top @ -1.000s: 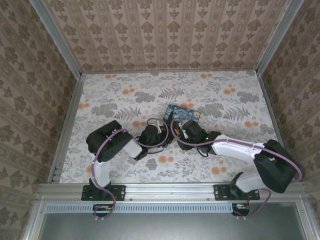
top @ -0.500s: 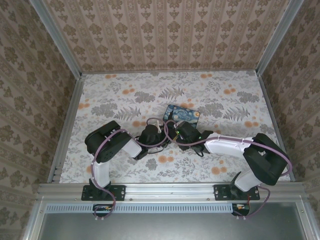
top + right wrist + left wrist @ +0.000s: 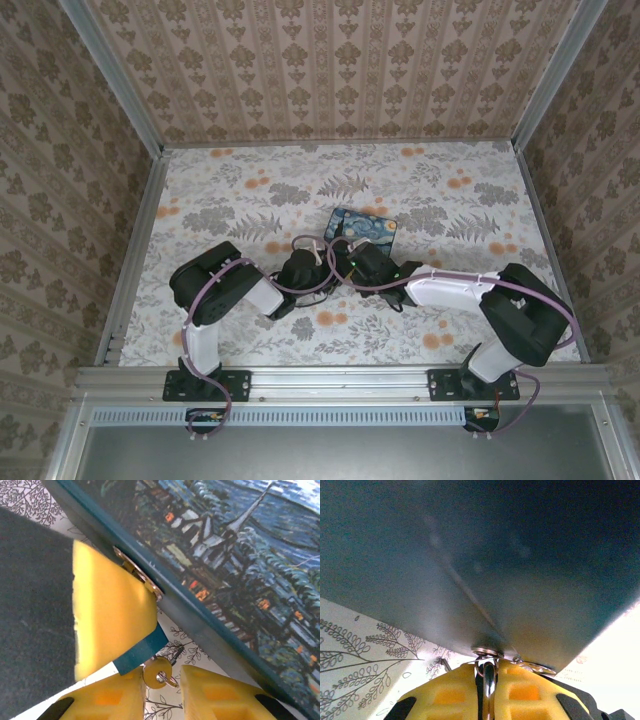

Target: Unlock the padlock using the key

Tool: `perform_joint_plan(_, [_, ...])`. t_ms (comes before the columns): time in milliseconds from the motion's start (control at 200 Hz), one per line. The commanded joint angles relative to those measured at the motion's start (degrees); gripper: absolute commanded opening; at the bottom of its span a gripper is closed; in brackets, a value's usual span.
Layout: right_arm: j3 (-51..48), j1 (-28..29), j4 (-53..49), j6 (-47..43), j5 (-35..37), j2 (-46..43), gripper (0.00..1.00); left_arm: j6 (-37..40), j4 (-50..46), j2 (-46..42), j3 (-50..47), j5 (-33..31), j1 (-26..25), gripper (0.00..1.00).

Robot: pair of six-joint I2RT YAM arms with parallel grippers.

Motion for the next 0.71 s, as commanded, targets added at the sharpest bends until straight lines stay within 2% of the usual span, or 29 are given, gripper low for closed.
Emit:
perform_joint_plan(0, [1.8, -0.4, 6.4, 1.8, 5.3, 0.8, 0.23, -1.3, -1.9, 0.2, -0.1, 3.4, -2.0, 0.00])
perform_joint_plan(180, [2.3, -0.5, 7.5, 2.8, 4.8, 0.8, 0.11, -2.5, -0.4, 1.5, -0.3, 2.8, -2.8, 0.00])
perform_joint_plan(285, [2.4, -1.0, 7.1, 3.0, 2.3, -0.2, 0.00, -3.0, 0.1, 1.8, -0.7, 2.3, -3.0, 0.00])
perform_joint_plan(315, [2.2, -1.2, 7.0, 3.2, 1.4, -0.7, 0.00, -3.0, 0.1, 1.7, -0.9, 2.1, -3.0, 0.00])
perform_joint_plan(435, [0.4, -3.1, 8.0, 4.9, -4.9, -3.1, 0.00, -3.0, 0.4, 1.6, -1.5, 1.3, -3.0, 0.00])
perform_joint_plan(520, [-1.2, -5.5, 10.1, 6.6, -13.7, -4.6, 0.00, -2.9, 0.5, 1.6, -1.7, 1.1, -2.8, 0.00])
perform_joint_plan(555, [-1.6, -5.8, 10.3, 6.9, -15.4, -5.1, 0.08, -2.9, 0.6, 1.6, -1.7, 1.1, -2.7, 0.00])
perform_joint_plan(585, [-2.1, -5.8, 10.7, 6.9, -16.5, -5.8, 0.23, -2.7, 0.5, 1.5, -1.7, 1.1, -2.6, 0.00])
perform_joint_plan(615, [-2.6, -5.9, 10.7, 7.1, -17.2, -6.5, 0.33, -2.8, 0.5, 1.5, -1.8, 1.1, -2.5, 0.00])
perform_joint_plan(655, [-3.3, -6.0, 10.6, 7.7, -17.7, -7.6, 0.41, -2.7, 0.6, 1.4, -1.8, 1.1, -2.3, 0.00])
perform_joint_plan(700, [-4.1, -6.5, 10.6, 8.6, -18.3, -8.3, 0.45, -2.5, 0.3, 1.3, -1.9, 1.0, -2.2, 0.00])
